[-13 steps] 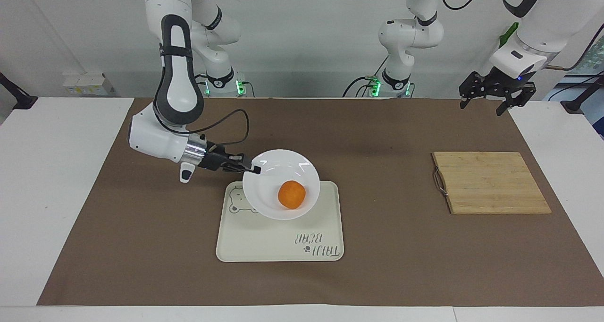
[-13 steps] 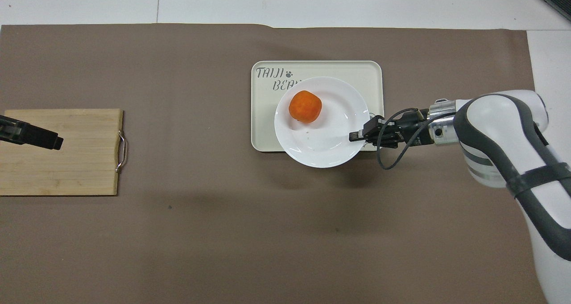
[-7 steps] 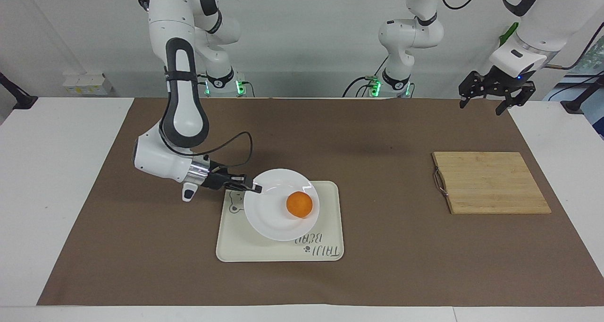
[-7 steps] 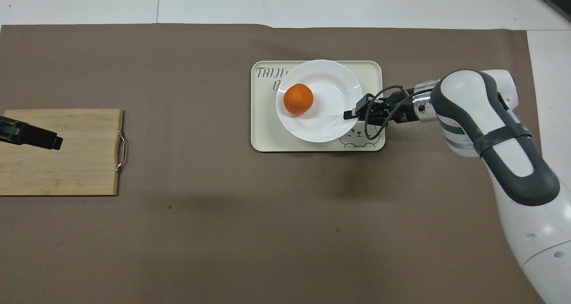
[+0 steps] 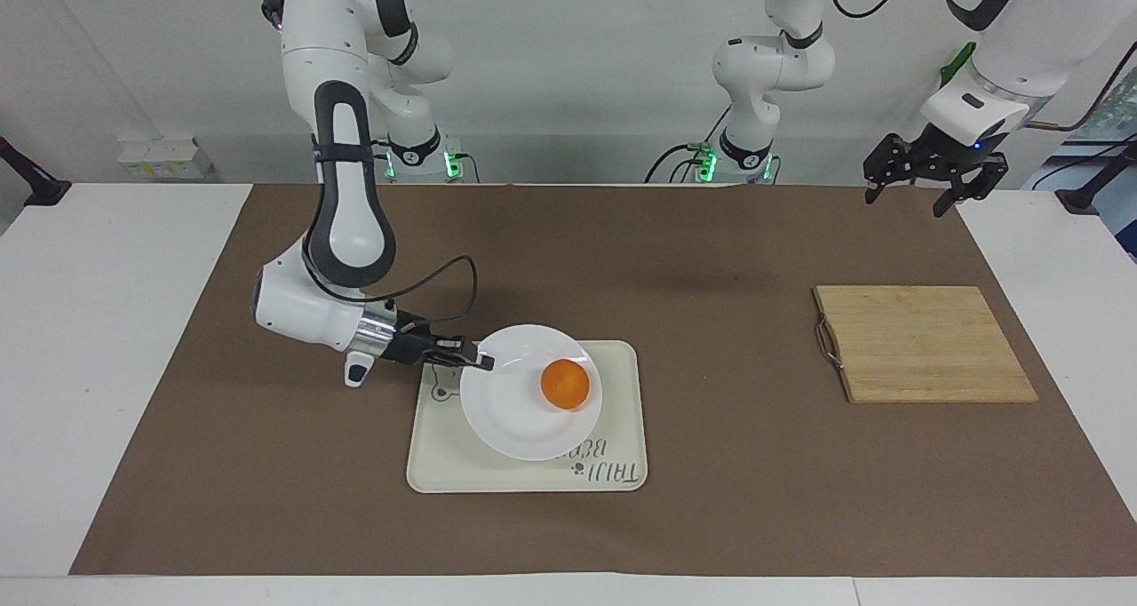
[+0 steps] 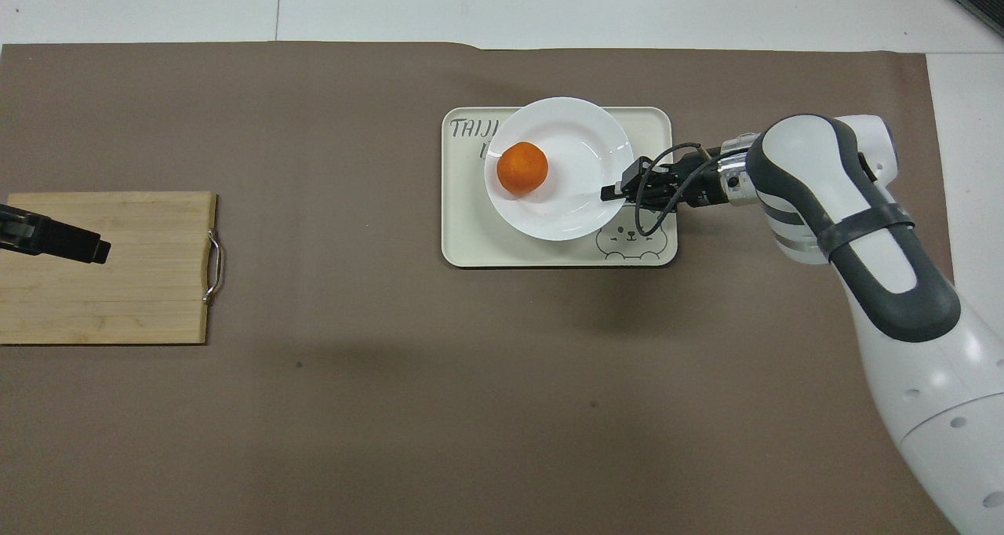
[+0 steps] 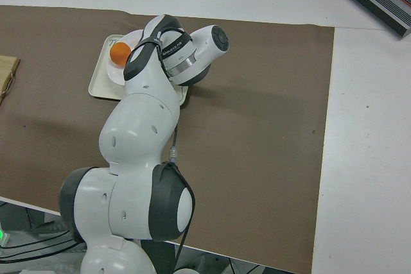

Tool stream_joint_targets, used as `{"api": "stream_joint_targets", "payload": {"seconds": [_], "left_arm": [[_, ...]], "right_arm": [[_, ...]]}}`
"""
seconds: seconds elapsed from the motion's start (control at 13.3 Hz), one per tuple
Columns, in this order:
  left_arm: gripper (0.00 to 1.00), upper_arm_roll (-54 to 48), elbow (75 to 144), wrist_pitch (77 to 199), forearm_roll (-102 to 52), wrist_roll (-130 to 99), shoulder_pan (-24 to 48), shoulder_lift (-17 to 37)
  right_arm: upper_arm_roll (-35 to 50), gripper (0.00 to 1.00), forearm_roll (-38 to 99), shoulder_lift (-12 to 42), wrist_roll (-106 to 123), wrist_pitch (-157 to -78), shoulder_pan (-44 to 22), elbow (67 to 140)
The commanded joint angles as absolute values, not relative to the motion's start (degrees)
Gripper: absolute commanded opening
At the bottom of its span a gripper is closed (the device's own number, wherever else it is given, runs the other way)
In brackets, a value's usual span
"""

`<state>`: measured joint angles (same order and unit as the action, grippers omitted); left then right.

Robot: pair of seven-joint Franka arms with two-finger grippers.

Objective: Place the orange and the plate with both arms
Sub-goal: 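Lower the plate onto the tray and slide it into place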

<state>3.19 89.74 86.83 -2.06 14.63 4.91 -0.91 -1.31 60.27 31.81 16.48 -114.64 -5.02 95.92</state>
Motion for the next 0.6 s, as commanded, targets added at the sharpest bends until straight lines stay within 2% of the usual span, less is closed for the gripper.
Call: {"api": "stream_joint_targets", "payload": {"seconds": [0.0,0.53], "left_arm": [[1.00,3.16,90.97,87.01,-2.81,13.89,5.10,-2.11],[1.00,3.16,90.97,87.01,-2.81,13.89,5.45,-2.11]], "right_arm": [[-0.88,0.00,60.03,33.22,18.10,-114.61,-5.01,94.31],[-0.97,0.00,58.89,32.52,18.90,-114.61,-5.71,97.12]]}}
